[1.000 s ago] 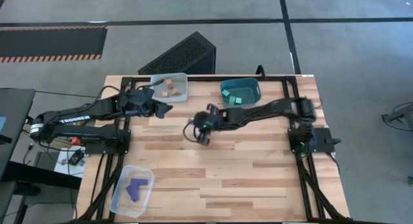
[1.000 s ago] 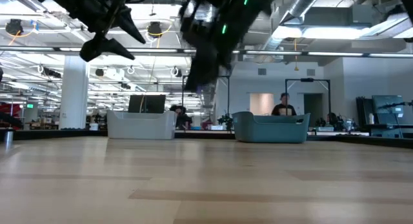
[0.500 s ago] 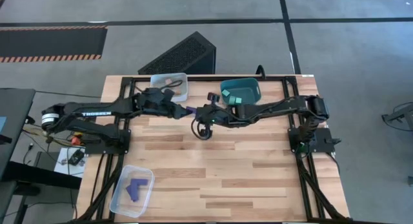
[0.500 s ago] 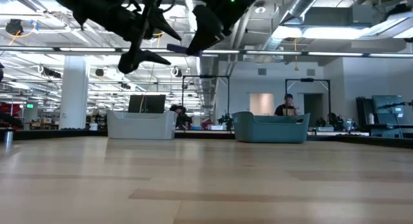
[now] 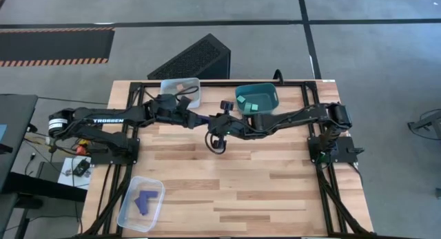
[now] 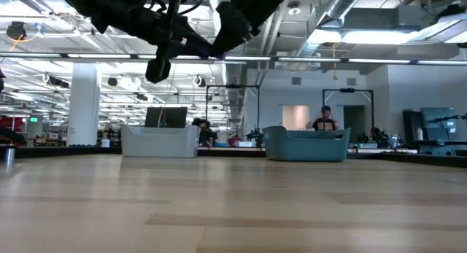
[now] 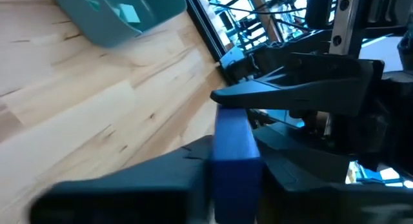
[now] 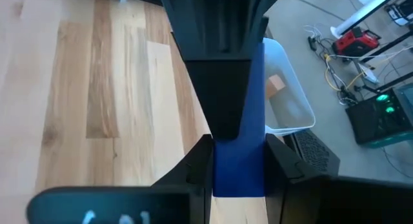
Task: Sort & place blocks by color
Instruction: Put the violet block into the transparent bin
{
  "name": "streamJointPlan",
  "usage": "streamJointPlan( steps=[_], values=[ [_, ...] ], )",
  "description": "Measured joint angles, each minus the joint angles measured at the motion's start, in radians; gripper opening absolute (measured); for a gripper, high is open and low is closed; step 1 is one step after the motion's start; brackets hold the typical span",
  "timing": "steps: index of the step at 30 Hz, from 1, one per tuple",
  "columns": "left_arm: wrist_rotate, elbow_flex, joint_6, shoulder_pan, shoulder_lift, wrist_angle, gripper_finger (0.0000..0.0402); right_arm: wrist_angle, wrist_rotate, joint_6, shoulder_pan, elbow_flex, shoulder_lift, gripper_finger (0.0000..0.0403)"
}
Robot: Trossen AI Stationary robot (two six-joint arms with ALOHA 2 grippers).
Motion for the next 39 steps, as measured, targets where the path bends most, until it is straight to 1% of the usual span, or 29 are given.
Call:
streamJointPlan(
  steps=[1,2,7,8,9,11,13,16,18,20,22,23,25,27,30,31,33,36,39],
  values=[
    [0.001,0.0,0.001,0.001,-0.001,0.003,0.0032,-0.001,0.002,0.0,0.0,0.0,0.0,0.0084],
    [0.002,0.0,0.002,0.001,-0.001,0.006,0.0024,-0.002,0.006,0.0,0.0,0.0,0.0,0.0084],
    [0.0,0.0,0.053,0.001,-0.014,-0.003,0.0029,0.005,0.006,-0.001,0.004,0.0,0.0,0.0085],
    [-0.004,0.0,0.071,0.001,-0.024,-0.013,0.0029,0.007,0.005,0.004,0.006,0.0,-0.001,0.0092],
    [-0.012,0.0,0.09,0.0,-0.036,-0.027,0.0028,0.013,0.004,0.015,0.008,0.001,-0.001,0.0105],
    [-0.019,0.0,0.141,-0.001,-0.075,-0.081,0.0027,0.018,-0.015,0.062,0.01,0.003,-0.001,0.0143],
    [-0.052,0.0,0.185,-0.003,-0.129,-0.186,0.0026,-0.008,-0.018,0.13,0.014,0.002,-0.004,0.0187],
    [-0.112,0.0,0.231,-0.038,-0.24,-0.409,0.0026,-0.053,-0.029,0.245,0.017,-0.001,-0.029,0.024],
    [-0.125,0.0,0.271,-0.089,-0.313,-0.566,0.0026,-0.063,-0.025,0.308,0.015,0.001,-0.048,0.0256],
    [-0.117,0.0,0.293,-0.173,-0.374,-0.714,0.0026,-0.106,-0.02,0.348,0.012,-0.019,-0.084,0.026],
    [-0.08,0.0,0.295,-0.281,-0.423,-0.833,0.0026,-0.075,-0.019,0.376,0.004,-0.046,-0.113,0.0257],
    [-0.059,0.0,0.278,-0.349,-0.443,-0.887,0.0026,-0.09,-0.017,0.386,-0.003,-0.061,-0.127,0.0254],
    [-0.055,0.001,0.221,-0.487,-0.468,-0.945,0.0026,-0.088,-0.021,0.399,-0.016,-0.101,-0.16,0.0247],
    [-0.09,-0.001,0.152,-0.633,-0.477,-1.015,0.0026,-0.082,-0.02,0.421,-0.033,-0.138,-0.189,0.0239],
    [-0.146,-0.004,0.037,-0.838,-0.468,-1.027,0.0026,-0.09,-0.036,0.468,-0.057,-0.196,-0.244,0.023],
    [-0.161,-0.013,0.001,-0.9,-0.464,-1.014,0.0026,-0.067,-0.042,0.488,-0.063,-0.209,-0.256,0.0227],
    [-0.189,-0.039,-0.074,-1.008,-0.441,-0.98,0.0026,-0.077,-0.045,0.522,-0.066,-0.24,-0.287,0.0221],
    [-0.204,-0.068,-0.167,-1.133,-0.397,-0.933,0.0036,-0.056,-0.047,0.549,-0.062,-0.274,-0.32,0.0215],
    [-0.194,-0.097,-0.22,-1.216,-0.349,-0.843,0.0041,-0.087,-0.051,0.574,-0.062,-0.286,-0.337,0.0209]
  ],
)
